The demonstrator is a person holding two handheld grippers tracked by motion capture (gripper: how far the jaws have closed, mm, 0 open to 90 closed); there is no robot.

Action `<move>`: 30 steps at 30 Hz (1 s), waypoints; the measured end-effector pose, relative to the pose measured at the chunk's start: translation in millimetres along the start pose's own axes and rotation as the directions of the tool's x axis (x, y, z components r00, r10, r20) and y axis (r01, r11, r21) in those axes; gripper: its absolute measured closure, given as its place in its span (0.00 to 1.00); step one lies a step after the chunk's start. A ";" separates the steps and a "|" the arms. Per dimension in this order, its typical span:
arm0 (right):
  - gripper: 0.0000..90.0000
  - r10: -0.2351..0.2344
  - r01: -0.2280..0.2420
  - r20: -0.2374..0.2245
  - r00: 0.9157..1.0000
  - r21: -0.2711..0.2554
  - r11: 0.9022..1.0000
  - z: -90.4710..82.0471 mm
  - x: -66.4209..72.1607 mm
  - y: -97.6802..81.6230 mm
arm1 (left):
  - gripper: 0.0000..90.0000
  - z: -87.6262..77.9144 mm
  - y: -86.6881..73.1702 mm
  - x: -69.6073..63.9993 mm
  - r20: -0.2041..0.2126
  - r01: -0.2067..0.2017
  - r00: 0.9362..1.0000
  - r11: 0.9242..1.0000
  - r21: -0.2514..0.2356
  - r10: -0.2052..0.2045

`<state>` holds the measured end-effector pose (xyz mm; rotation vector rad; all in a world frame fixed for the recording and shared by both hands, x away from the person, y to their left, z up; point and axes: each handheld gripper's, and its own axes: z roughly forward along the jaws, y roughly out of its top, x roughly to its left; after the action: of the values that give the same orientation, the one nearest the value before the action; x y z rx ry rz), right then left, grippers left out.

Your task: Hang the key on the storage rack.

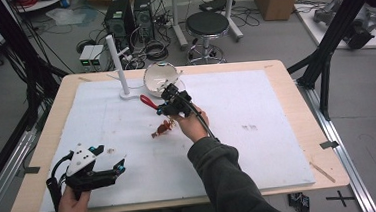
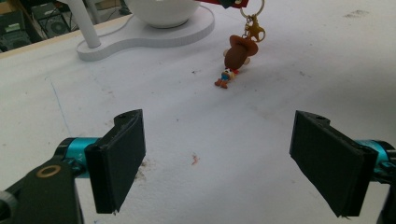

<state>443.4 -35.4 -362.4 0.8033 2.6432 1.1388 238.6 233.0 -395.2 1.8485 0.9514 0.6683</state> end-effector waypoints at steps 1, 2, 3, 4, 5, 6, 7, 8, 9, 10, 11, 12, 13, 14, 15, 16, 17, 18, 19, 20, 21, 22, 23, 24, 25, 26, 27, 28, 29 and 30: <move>0.95 -0.001 0.001 0.004 1.000 -0.003 1.000 -0.7 -0.3 0.1 | 0.21 0.0 0.0 0.0 0.000 0.000 1.000 1.000 0.000 0.000; 0.95 -0.006 0.006 0.004 1.000 -0.002 1.000 -1.4 -0.9 0.5 | 0.21 0.1 0.0 0.1 0.001 0.000 1.000 1.000 0.000 0.000; 0.95 -0.005 0.005 0.006 1.000 -0.001 1.000 -2.2 -1.0 1.0 | 0.21 0.0 0.0 0.1 0.001 0.000 1.000 1.000 0.000 0.000; 0.95 -0.005 0.005 0.005 1.000 -0.003 1.000 -2.8 -0.9 1.6 | 0.21 -0.1 0.1 0.2 0.000 0.000 1.000 1.000 0.000 0.000; 0.95 -0.007 0.007 0.006 1.000 -0.004 1.000 -3.6 -0.8 2.5 | 0.21 -0.1 0.1 0.2 0.000 0.000 1.000 1.000 -0.001 0.000; 0.95 -0.012 0.012 0.010 1.000 -0.011 1.000 -4.8 -0.6 3.6 | 0.21 -0.1 0.1 0.3 0.001 0.000 1.000 1.000 -0.001 0.000; 0.95 -0.012 0.012 0.010 1.000 -0.015 1.000 -6.2 -0.3 4.7 | 0.21 -0.2 0.1 0.4 -0.001 -0.001 1.000 1.000 0.000 0.001; 0.95 -0.013 0.013 0.012 1.000 -0.019 1.000 -7.5 0.3 5.9 | 0.21 -0.2 0.1 0.4 -0.001 -0.001 1.000 1.000 0.000 0.001; 0.95 -0.021 0.021 0.013 1.000 -0.021 1.000 -8.4 0.5 7.3 | 0.21 -0.2 0.2 0.4 0.001 -0.001 1.000 1.000 0.000 0.001; 0.95 -0.026 0.026 0.013 1.000 -0.022 0.999 -9.3 0.8 8.6 | 0.21 -0.1 0.2 0.2 0.000 -0.003 1.000 1.000 0.000 0.003; 0.95 -0.029 0.030 0.016 0.999 -0.023 0.999 -9.9 1.0 10.0 | 0.21 -0.1 0.2 0.2 0.000 -0.003 1.000 1.000 0.000 0.003; 0.95 -0.031 0.032 0.016 0.999 -0.023 0.999 -10.5 1.2 11.3 | 0.21 -0.1 0.2 0.3 0.000 -0.003 1.000 1.000 0.000 0.003; 0.95 -0.031 0.032 0.015 0.999 -0.027 0.999 -11.3 1.3 12.6 | 0.21 -0.1 0.2 0.3 0.000 -0.003 1.000 1.000 0.000 0.003; 0.95 -0.033 0.033 0.015 0.999 -0.031 0.999 -12.1 1.3 14.0 | 0.21 -0.4 0.2 0.4 -0.001 0.000 1.000 1.000 -0.001 0.000; 0.95 -0.036 0.037 0.020 0.999 -0.041 0.998 -13.0 1.4 14.9 | 0.21 -0.6 0.3 0.7 -0.002 -0.001 1.000 1.000 -0.002 0.001; 0.95 -0.032 0.033 0.020 0.999 -0.047 0.998 -14.2 1.4 15.6 | 0.21 -0.4 0.3 0.7 -0.003 0.001 1.000 1.000 -0.004 -0.001; 0.95 -0.032 0.033 0.021 0.999 -0.051 0.998 -15.2 1.0 16.1 | 0.21 -0.6 0.3 0.8 -0.003 -0.002 1.000 1.000 -0.002 0.002; 0.95 -0.033 0.034 0.021 0.999 -0.052 0.998 -16.0 0.6 16.4 | 0.21 -0.4 0.2 0.5 -0.001 0.001 1.000 1.000 -0.002 -0.001; 0.95 -0.030 0.031 0.020 0.999 -0.054 0.998 -16.7 0.4 16.8 | 0.21 -0.4 0.3 0.3 -0.001 0.000 1.000 1.000 -0.001 0.000; 0.95 -0.025 0.026 0.020 0.999 -0.053 0.998 -17.4 0.5 17.2 | 0.21 -0.4 0.3 0.1 -0.001 -0.001 1.000 1.000 -0.001 0.001; 0.95 -0.032 0.033 0.020 0.999 -0.057 0.998 -17.9 -0.2 17.9 | 0.21 -0.4 0.5 0.1 -0.001 -0.004 1.000 1.000 0.000 0.004; 0.95 -0.027 0.028 0.014 1.000 -0.061 0.998 -18.6 -0.1 18.9 | 0.21 -0.2 0.5 -0.1 -0.001 -0.003 1.000 1.000 -0.001 0.003; 0.95 -0.024 0.024 0.012 1.000 -0.062 0.998 -19.9 0.3 20.0 | 0.21 -0.2 0.6 0.0 -0.001 -0.003 1.000 1.000 0.000 0.003; 0.95 -0.027 0.027 0.014 1.000 -0.070 0.997 -20.5 0.8 21.3 | 0.21 -0.2 0.6 0.0 -0.001 -0.003 1.000 1.000 0.000 0.003; 0.95 -0.035 0.036 0.013 0.999 -0.070 0.997 -21.4 0.8 23.0 | 0.21 -0.3 0.6 0.1 -0.001 -0.004 1.000 1.000 -0.001 0.004; 0.95 -0.038 0.039 0.018 0.999 -0.072 0.997 -22.1 1.2 24.6 | 0.21 -0.5 0.6 0.3 -0.001 -0.006 1.000 1.000 0.000 0.006; 0.95 -0.039 0.040 0.017 0.999 -0.077 0.996 -22.9 1.4 26.2 | 0.21 -0.6 0.6 0.4 -0.001 -0.007 1.000 1.000 0.001 0.007; 0.95 -0.041 0.043 0.017 0.999 -0.079 0.996 -23.7 1.5 27.7 | 0.21 -0.6 0.6 0.5 0.001 -0.006 1.000 1.000 -0.001 0.006; 0.95 -0.043 0.045 0.018 0.999 -0.080 0.996 -24.4 1.8 29.0 | 0.21 -0.8 0.5 0.5 -0.001 -0.003 1.000 1.000 -0.001 0.003; 0.95 -0.045 0.047 0.019 0.999 -0.080 0.996 -24.7 2.1 30.2 | 0.21 -0.8 0.5 0.7 -0.003 -0.004 1.000 1.000 -0.002 0.004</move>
<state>445.7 -32.7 -323.5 0.7300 2.5697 1.2130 238.5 233.8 -394.4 1.8484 0.9489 0.6741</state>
